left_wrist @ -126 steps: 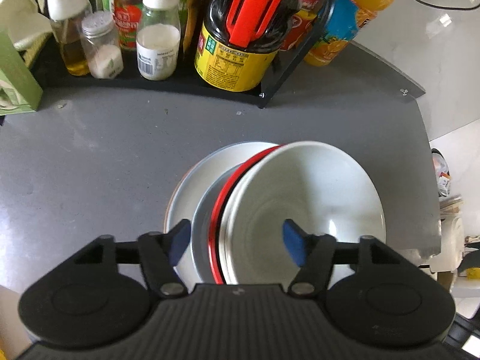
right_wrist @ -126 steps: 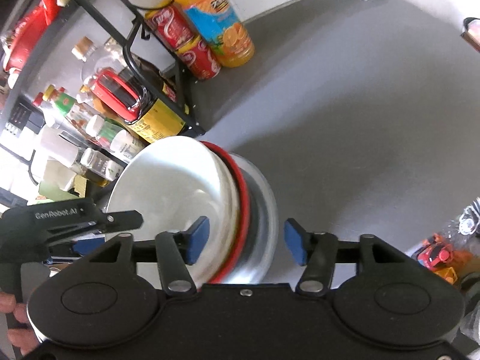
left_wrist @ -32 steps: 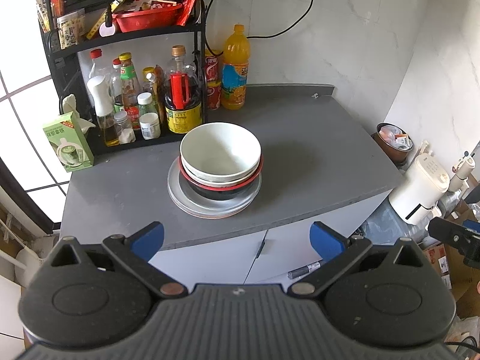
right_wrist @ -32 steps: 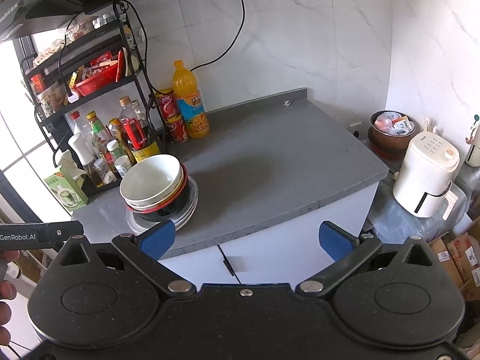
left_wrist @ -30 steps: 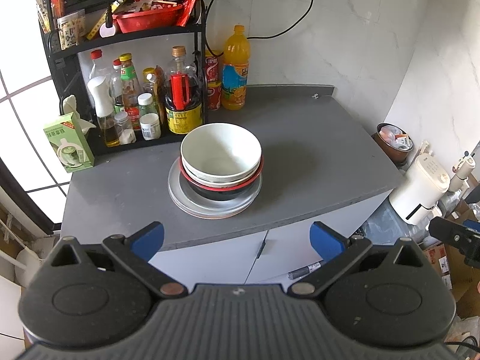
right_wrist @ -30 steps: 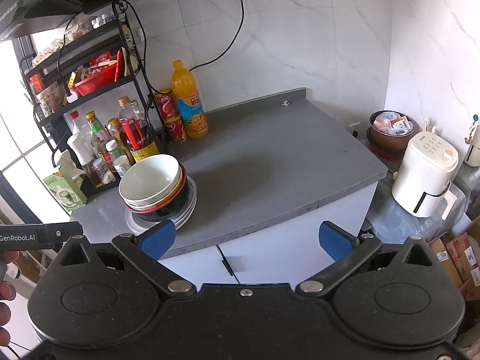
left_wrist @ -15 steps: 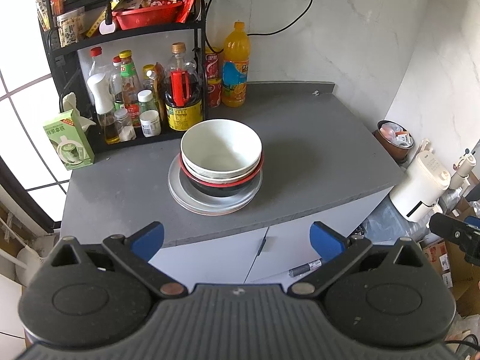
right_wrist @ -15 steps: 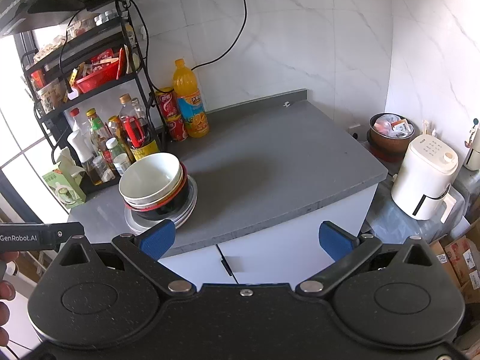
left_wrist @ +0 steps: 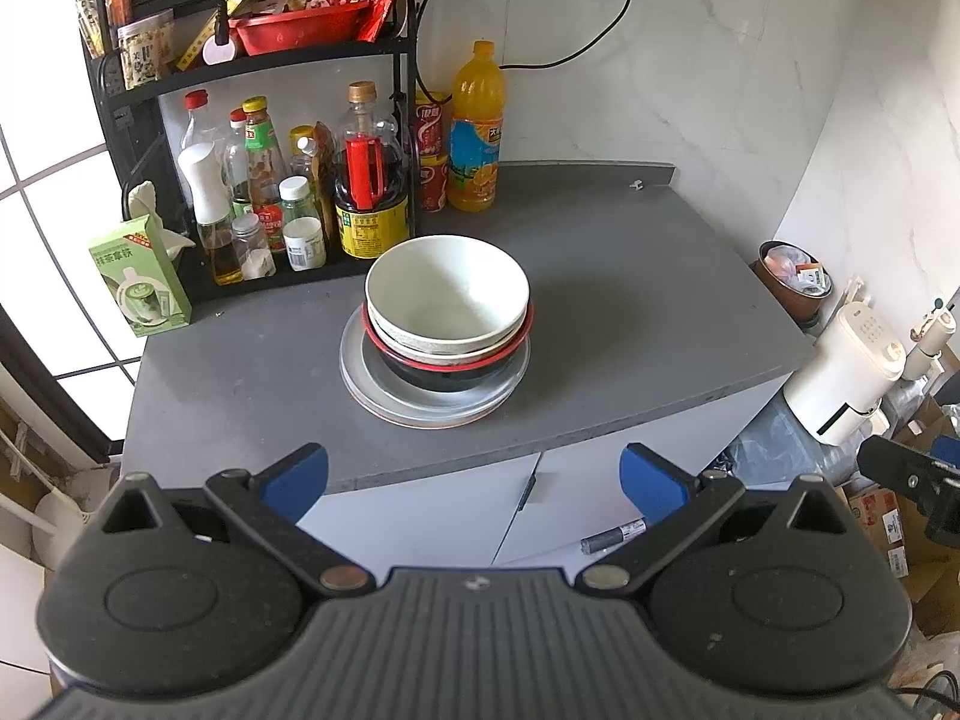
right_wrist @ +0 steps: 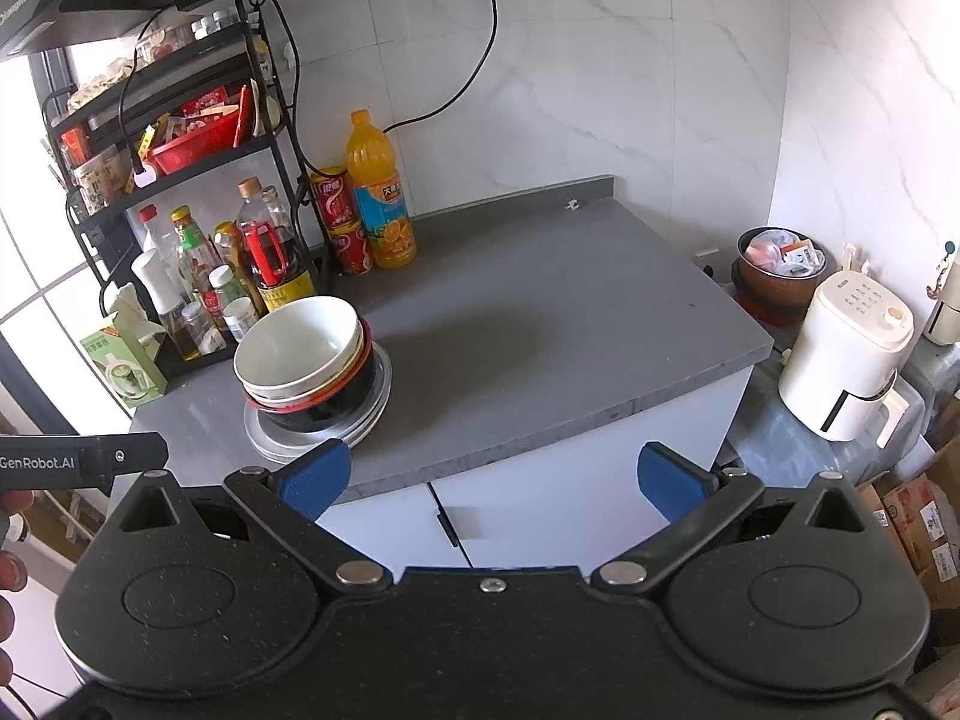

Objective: Organize plates and bowls

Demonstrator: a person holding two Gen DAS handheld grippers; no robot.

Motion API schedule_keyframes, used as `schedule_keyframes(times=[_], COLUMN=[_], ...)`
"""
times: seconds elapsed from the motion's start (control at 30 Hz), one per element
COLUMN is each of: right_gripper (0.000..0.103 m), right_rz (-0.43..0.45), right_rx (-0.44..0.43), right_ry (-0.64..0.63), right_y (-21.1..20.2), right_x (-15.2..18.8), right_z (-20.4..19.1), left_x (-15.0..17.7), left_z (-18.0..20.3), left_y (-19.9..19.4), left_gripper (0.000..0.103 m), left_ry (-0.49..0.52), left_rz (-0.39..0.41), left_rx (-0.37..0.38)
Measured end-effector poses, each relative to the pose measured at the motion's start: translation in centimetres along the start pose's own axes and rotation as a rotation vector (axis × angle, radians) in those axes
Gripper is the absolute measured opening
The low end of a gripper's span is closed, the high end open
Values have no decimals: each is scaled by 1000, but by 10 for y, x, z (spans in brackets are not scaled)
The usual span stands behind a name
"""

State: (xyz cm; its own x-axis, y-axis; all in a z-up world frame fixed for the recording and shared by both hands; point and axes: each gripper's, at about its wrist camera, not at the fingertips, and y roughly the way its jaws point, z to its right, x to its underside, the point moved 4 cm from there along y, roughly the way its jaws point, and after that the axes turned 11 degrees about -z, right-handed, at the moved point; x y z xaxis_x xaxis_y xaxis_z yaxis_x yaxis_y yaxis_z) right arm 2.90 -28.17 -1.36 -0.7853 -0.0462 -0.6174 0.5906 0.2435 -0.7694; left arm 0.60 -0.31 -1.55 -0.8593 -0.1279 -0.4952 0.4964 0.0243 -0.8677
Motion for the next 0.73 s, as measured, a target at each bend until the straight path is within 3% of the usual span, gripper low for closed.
schedule_keyframes(times=[0.73], right_gripper=[103], right_rz=[-13], right_rx=[-1], right_ry=[-8], right_y=[4], right_x=[4], right_z=[-7], left_x=[0], left_z=[-6], left_y=[0], left_gripper=[102], left_ry=[-20], left_rz=[4], left_rx=[-5])
